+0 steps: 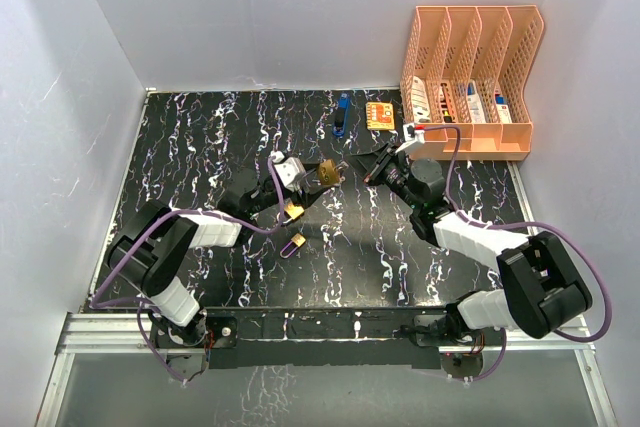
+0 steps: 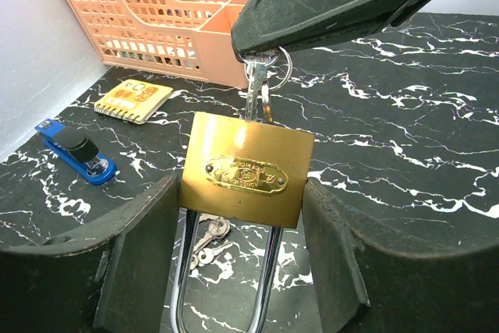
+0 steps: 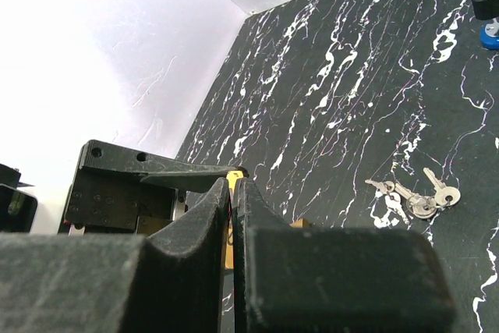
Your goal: Unlock with the key
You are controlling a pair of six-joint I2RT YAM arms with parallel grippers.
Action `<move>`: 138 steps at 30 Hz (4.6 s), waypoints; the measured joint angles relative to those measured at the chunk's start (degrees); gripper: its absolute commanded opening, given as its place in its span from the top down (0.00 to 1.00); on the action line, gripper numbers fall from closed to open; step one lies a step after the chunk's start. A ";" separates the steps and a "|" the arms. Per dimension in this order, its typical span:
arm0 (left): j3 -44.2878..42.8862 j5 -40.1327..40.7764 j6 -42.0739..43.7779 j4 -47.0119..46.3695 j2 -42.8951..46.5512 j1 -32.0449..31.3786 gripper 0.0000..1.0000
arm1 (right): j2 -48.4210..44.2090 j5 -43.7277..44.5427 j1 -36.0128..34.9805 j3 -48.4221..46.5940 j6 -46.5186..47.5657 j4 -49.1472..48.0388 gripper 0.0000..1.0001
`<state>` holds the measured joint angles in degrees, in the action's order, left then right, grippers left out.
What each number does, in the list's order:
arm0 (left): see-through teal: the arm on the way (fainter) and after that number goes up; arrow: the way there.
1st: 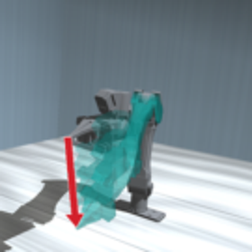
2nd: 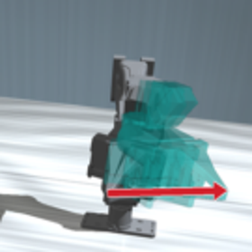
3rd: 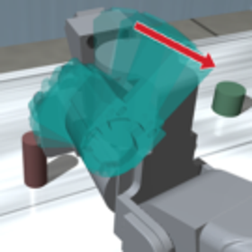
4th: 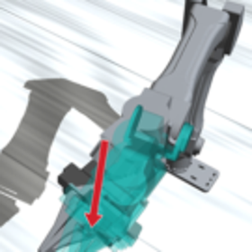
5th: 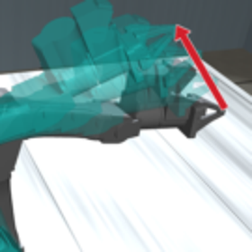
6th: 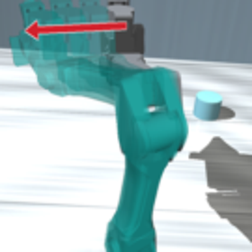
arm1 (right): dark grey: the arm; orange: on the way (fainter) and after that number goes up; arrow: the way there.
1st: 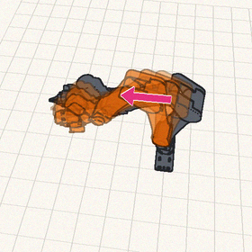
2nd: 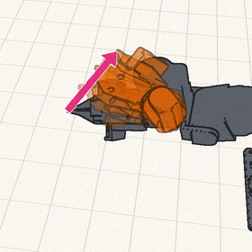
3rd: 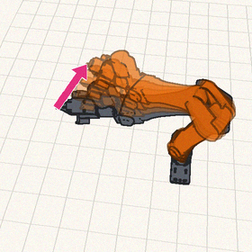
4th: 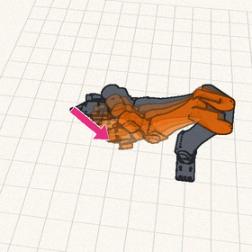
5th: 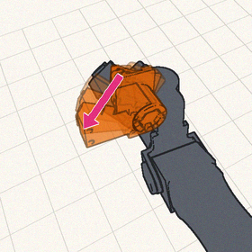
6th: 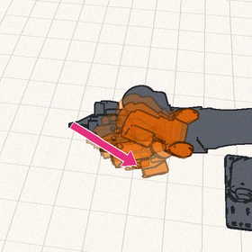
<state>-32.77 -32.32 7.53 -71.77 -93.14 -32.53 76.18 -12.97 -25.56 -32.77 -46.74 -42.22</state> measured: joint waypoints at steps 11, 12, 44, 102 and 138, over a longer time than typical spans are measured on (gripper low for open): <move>0.00 0.66 0.39 -0.13 -0.11 -0.17 1.00 | 0.26 1.75 -0.33 0.00 -0.35 1.01 1.00; 0.00 0.70 0.39 -0.20 -0.11 -0.24 1.00 | 0.33 1.95 -0.33 0.00 -0.39 1.20 1.00; -5.27 5.79 0.02 2.45 -1.27 -1.73 1.00 | 5.55 0.24 0.44 -5.27 0.48 1.57 1.00; -10.54 44.44 16.92 25.51 -1.60 -13.57 1.00 | 25.33 -6.36 2.23 -20.81 -14.36 16.70 1.00; -8.68 42.36 3.19 20.13 -1.84 -11.02 1.00 | 19.87 -13.49 7.06 -18.69 -11.50 19.28 0.57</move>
<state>-41.45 10.04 10.72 -51.64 -94.98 -43.55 96.05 -26.46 -18.50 -51.46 -58.24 -22.94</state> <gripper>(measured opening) 0.566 0.420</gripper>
